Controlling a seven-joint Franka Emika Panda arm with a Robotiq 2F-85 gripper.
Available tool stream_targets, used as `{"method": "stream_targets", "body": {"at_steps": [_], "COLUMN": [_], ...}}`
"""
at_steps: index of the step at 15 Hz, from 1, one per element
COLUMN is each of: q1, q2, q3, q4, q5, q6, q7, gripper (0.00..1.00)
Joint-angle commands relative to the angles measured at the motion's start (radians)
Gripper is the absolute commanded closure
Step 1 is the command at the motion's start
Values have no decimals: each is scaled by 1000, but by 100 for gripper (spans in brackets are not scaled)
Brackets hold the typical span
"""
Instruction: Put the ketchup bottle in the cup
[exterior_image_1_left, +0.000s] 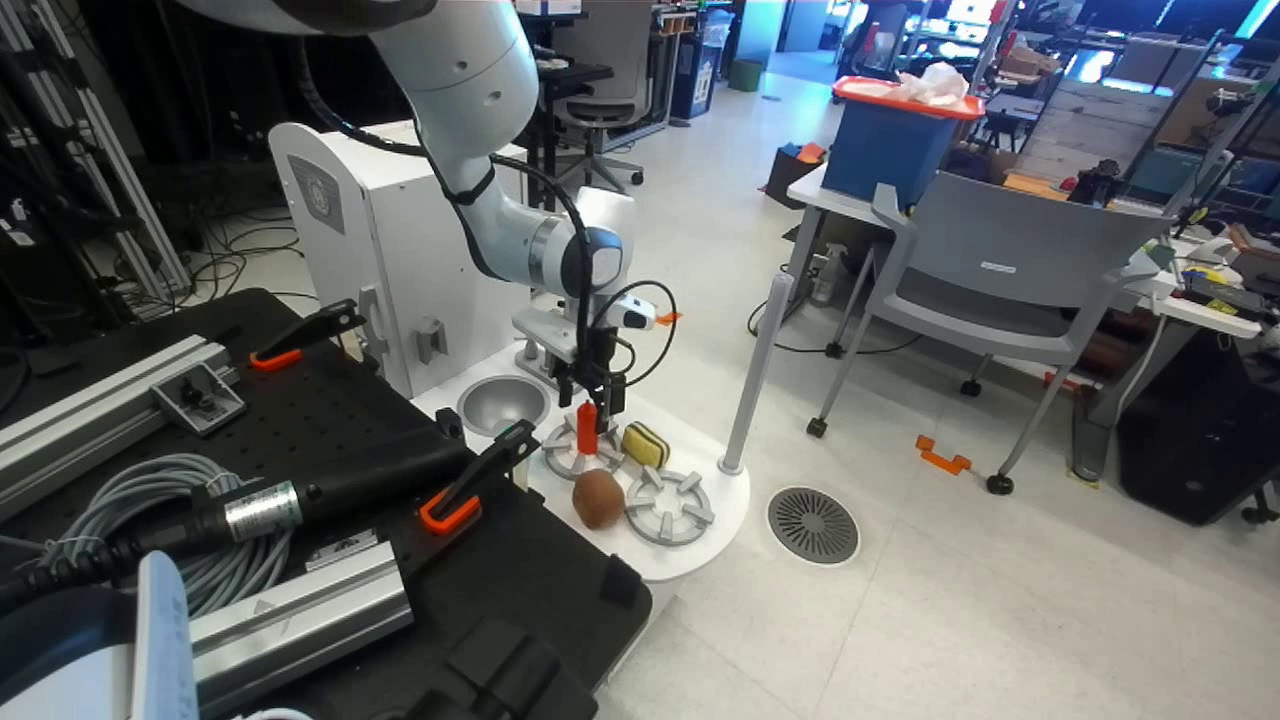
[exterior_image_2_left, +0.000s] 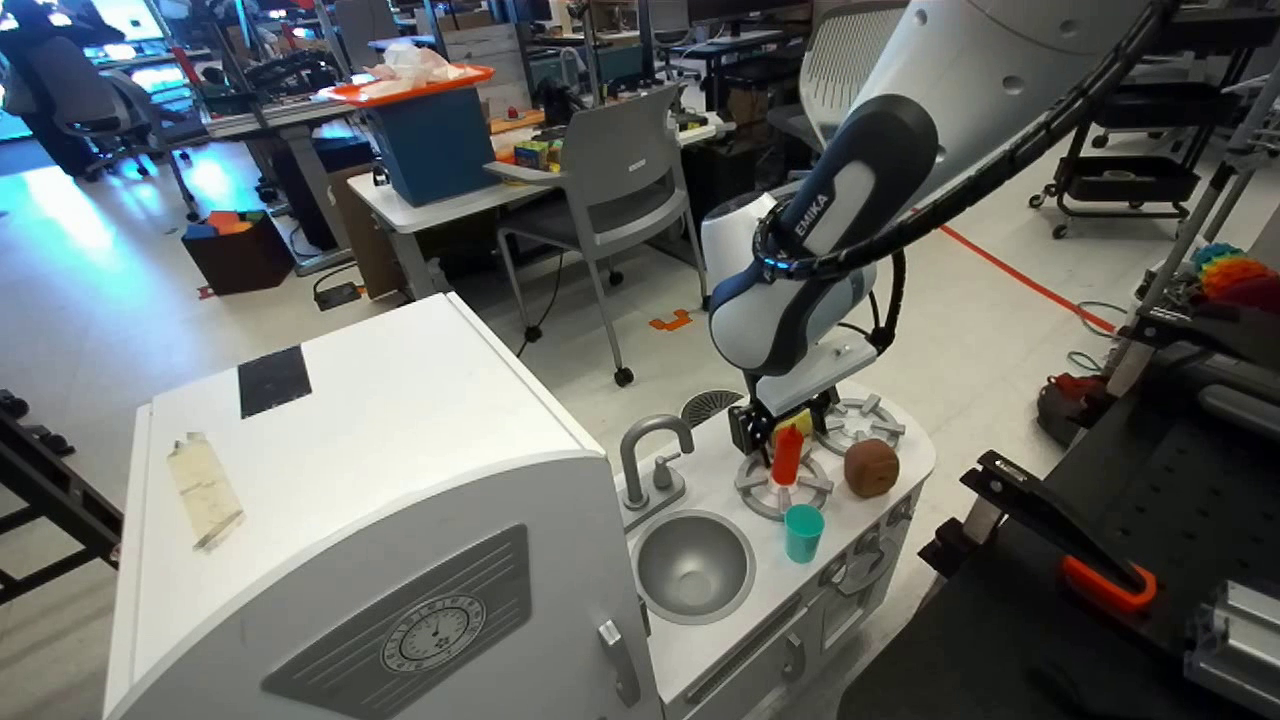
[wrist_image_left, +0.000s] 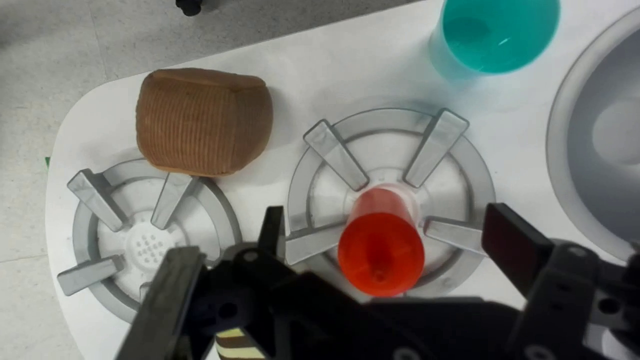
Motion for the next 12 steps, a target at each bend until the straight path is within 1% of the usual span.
{"method": "stream_targets", "body": {"at_steps": [1,2,3,5,8,9,10,11,12], "q1": [34,39,43,52,64,71,79,83,86], "q2": [65,73,79,82,54,39,20,-10,-48], "q3": [-39,-43,-47,-58,-61,-63,-68,-68,-62], "q4": [90,97,103,100,63,45,20,-20,-73], "q5": [-17,-18,-20,-21,-16,-14,-14,-14,-13], "q6": [-6,-4,-2,4,1,3,7,23,38], "q7": [30,32,32,31,34,42,48,44,30], "gripper": [28,34,44,58,81,86,87,89,89]}}
